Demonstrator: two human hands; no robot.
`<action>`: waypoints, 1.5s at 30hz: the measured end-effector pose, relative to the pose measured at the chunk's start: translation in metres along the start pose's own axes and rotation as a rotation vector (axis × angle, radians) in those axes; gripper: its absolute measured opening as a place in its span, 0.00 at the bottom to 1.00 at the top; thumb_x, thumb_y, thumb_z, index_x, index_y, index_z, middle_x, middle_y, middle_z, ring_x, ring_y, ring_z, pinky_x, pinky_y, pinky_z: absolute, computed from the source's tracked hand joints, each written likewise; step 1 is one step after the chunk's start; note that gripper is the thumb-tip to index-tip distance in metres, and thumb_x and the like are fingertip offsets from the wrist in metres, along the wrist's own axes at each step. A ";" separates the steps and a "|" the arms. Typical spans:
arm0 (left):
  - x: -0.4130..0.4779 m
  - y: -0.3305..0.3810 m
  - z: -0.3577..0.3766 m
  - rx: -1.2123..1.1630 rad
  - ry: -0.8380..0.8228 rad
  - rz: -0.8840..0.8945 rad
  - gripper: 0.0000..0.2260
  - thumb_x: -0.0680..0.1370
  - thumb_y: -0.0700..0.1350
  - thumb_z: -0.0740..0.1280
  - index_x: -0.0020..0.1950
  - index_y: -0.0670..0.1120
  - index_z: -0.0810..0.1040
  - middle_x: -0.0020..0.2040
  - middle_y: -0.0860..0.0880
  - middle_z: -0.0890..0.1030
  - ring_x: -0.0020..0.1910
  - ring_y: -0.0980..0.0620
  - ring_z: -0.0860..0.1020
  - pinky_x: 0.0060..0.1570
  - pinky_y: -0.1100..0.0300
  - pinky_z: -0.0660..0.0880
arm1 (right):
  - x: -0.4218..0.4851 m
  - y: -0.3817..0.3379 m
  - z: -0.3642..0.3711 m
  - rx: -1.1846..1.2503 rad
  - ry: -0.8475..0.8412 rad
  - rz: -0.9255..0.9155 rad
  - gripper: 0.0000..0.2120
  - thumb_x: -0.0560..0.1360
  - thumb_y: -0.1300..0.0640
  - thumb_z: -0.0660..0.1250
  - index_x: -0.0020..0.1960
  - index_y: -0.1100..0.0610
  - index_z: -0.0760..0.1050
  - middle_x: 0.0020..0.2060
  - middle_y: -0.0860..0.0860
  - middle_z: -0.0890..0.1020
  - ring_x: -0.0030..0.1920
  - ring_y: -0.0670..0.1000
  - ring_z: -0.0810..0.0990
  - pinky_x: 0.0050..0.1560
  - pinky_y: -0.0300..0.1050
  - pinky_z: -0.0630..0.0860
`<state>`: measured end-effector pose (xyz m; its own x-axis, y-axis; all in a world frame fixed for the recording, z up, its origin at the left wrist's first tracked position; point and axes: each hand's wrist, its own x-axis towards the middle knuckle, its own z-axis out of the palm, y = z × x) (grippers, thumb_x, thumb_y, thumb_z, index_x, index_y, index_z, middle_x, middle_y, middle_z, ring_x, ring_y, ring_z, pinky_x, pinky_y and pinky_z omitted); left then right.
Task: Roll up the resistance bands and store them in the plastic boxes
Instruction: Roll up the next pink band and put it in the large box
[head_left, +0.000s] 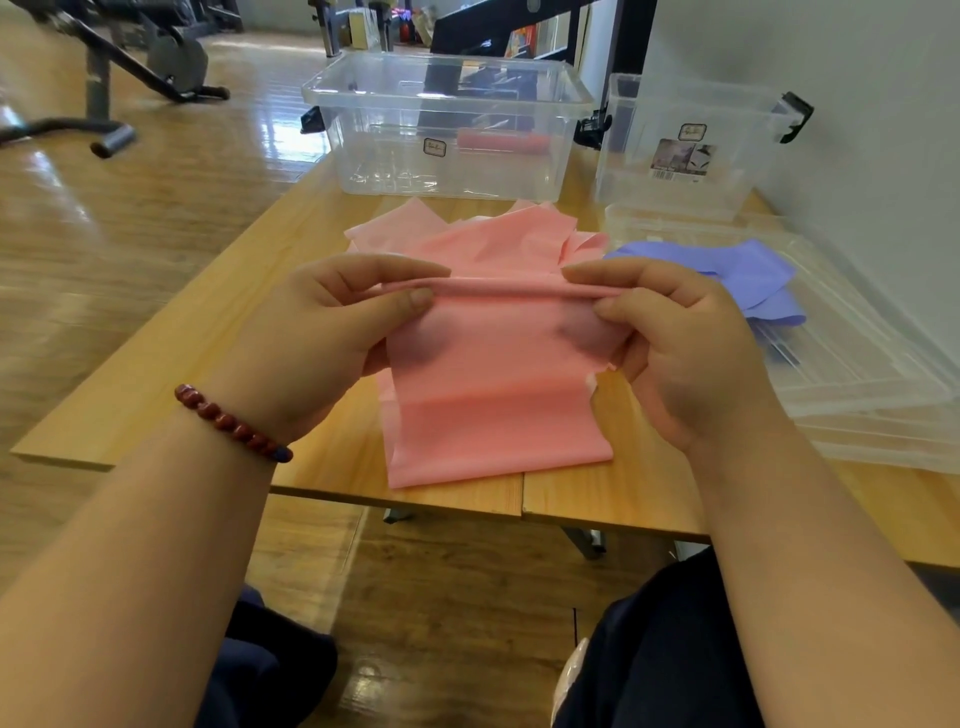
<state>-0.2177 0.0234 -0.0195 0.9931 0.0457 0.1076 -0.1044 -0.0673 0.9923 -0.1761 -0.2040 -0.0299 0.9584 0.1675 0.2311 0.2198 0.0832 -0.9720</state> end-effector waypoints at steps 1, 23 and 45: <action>0.000 -0.001 0.000 0.001 0.007 0.003 0.09 0.68 0.48 0.70 0.45 0.54 0.87 0.44 0.49 0.83 0.46 0.51 0.81 0.50 0.53 0.79 | 0.000 0.001 0.001 -0.012 0.004 0.010 0.14 0.72 0.61 0.65 0.43 0.47 0.86 0.50 0.51 0.84 0.57 0.55 0.80 0.60 0.57 0.78; -0.003 0.003 0.003 -0.013 0.000 -0.014 0.21 0.81 0.35 0.60 0.42 0.54 0.87 0.41 0.48 0.83 0.41 0.52 0.81 0.42 0.59 0.81 | -0.007 -0.007 0.002 -0.317 0.031 -0.231 0.15 0.77 0.63 0.68 0.46 0.43 0.82 0.43 0.35 0.84 0.51 0.38 0.81 0.49 0.29 0.73; 0.001 -0.001 0.010 -0.055 0.047 -0.029 0.05 0.75 0.43 0.67 0.48 0.47 0.82 0.39 0.49 0.83 0.40 0.54 0.81 0.44 0.59 0.81 | -0.004 -0.001 0.002 -0.280 0.039 -0.244 0.11 0.76 0.61 0.71 0.43 0.44 0.79 0.35 0.41 0.81 0.40 0.43 0.81 0.43 0.35 0.75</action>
<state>-0.2166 0.0137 -0.0208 0.9924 0.0934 0.0806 -0.0800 -0.0104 0.9967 -0.1802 -0.2023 -0.0292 0.8769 0.1375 0.4606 0.4784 -0.1568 -0.8640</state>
